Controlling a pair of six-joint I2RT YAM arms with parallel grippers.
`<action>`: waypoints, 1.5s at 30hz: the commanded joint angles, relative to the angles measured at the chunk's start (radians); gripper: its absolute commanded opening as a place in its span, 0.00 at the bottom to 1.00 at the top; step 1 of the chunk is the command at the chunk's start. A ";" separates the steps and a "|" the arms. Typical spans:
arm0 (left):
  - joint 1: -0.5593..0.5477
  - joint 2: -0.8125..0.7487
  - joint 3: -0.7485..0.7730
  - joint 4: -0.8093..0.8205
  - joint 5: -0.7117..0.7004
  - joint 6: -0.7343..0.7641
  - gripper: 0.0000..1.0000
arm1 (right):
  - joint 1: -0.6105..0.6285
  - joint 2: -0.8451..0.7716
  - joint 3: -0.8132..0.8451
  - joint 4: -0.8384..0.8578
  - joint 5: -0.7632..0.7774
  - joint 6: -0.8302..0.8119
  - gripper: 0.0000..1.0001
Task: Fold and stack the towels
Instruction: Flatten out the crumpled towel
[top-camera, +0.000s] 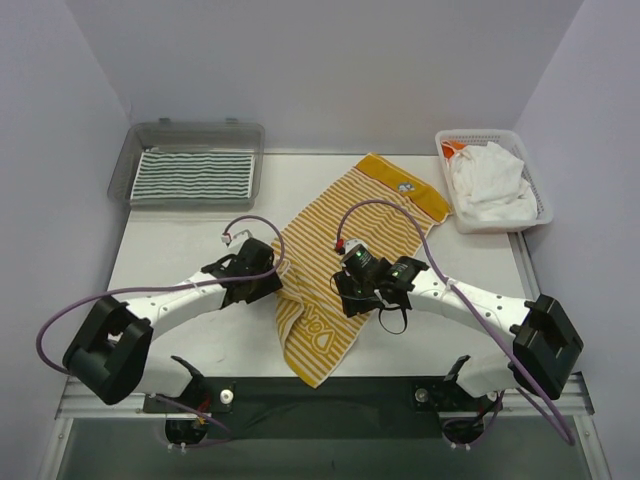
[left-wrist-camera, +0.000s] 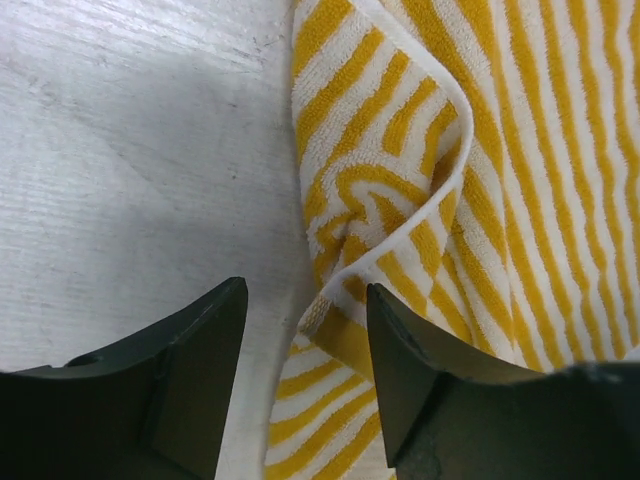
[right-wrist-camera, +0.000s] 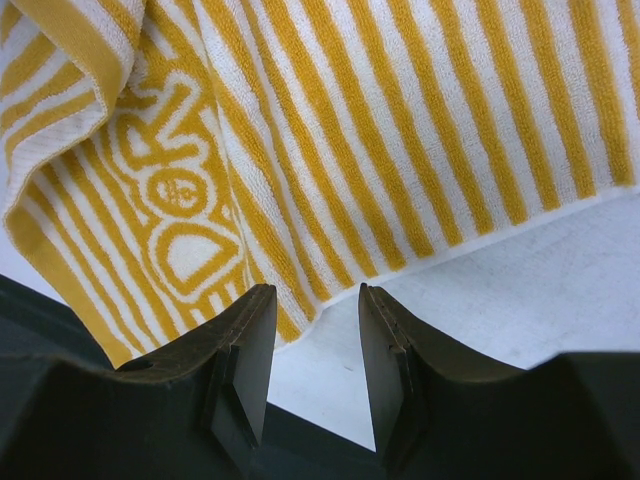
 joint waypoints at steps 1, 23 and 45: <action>0.006 0.042 0.064 0.069 0.029 -0.014 0.60 | 0.003 -0.013 -0.008 -0.008 0.006 -0.002 0.39; 0.023 -0.131 0.119 -0.262 -0.210 0.076 0.09 | 0.003 -0.009 0.001 -0.008 -0.006 -0.001 0.39; 0.312 -0.394 0.090 -0.441 -0.306 0.315 0.71 | -0.184 -0.032 0.045 -0.051 0.044 -0.007 0.43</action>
